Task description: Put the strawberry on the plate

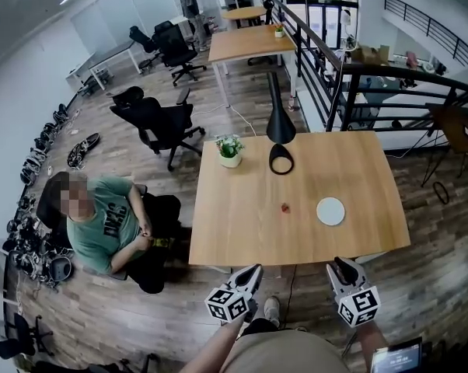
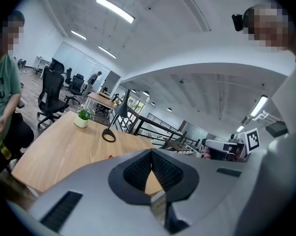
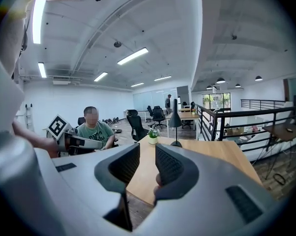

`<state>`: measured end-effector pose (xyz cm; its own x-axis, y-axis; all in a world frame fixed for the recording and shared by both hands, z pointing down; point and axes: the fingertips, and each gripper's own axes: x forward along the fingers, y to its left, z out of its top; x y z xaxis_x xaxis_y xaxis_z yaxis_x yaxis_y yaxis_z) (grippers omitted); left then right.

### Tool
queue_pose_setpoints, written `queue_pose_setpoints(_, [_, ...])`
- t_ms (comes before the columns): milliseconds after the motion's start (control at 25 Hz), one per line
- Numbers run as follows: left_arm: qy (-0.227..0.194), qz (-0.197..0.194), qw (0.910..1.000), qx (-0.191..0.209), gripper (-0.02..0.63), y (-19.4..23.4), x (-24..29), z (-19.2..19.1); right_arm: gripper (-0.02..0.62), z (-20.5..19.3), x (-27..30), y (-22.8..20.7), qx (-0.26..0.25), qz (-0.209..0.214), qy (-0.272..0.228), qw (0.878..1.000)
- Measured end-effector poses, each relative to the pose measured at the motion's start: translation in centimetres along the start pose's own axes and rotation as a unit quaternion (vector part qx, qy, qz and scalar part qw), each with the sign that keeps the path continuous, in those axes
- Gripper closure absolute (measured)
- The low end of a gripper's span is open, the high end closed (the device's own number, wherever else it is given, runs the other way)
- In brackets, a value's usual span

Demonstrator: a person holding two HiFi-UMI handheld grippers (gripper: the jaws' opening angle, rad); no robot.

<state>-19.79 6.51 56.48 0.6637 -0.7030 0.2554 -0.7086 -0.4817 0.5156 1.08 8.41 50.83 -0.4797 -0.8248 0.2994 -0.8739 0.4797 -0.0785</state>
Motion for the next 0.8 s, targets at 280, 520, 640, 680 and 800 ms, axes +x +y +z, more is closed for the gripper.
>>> queue_pose_setpoints(280, [0.004, -0.007, 1.0, 0.0, 0.603, 3.6, 0.5, 1.7, 0.492, 1.4, 2.7, 0.4, -0.004, -0.019, 0.0, 1.0])
queue_pose_setpoints(520, [0.009, -0.026, 0.9996, 0.005, 0.603, 5.6, 1.7, 2.6, 0.492, 1.5, 4.6, 0.6, -0.004, -0.036, -0.002, 0.999])
queue_pose_setpoints(640, [0.015, -0.035, 0.9993, 0.005, 0.603, 6.4, 2.6, 2.5, 0.492, 1.5, 5.5, 0.6, -0.002, -0.042, -0.002, 0.999])
queue_pose_setpoints(680, [0.018, -0.036, 0.9992, 0.002, 0.603, 6.7, 2.7, 2.4, 0.492, 1.4, 5.7, 0.7, -0.001, -0.043, 0.0, 0.999])
queue_pose_setpoints(800, [0.021, -0.041, 0.9989, -0.002, 0.603, 6.8, 3.1, 2.3, 0.492, 1.6, 5.8, 0.6, -0.001, -0.05, -0.002, 0.999])
